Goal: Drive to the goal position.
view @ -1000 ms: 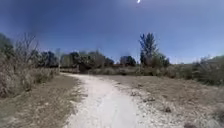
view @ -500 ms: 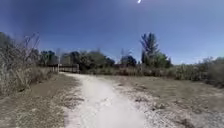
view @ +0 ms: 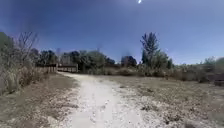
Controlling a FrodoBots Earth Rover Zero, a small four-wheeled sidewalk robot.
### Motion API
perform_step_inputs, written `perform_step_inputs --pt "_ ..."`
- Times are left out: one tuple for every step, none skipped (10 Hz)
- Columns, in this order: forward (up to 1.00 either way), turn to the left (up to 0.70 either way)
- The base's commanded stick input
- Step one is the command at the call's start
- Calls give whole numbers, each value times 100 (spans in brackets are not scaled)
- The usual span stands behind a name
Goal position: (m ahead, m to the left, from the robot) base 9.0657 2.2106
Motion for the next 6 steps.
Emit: perform_step_inputs --pt "70 3" --pt "70 0" --pt "70 0" --pt "70 0" --pt "70 0" --pt "70 0"
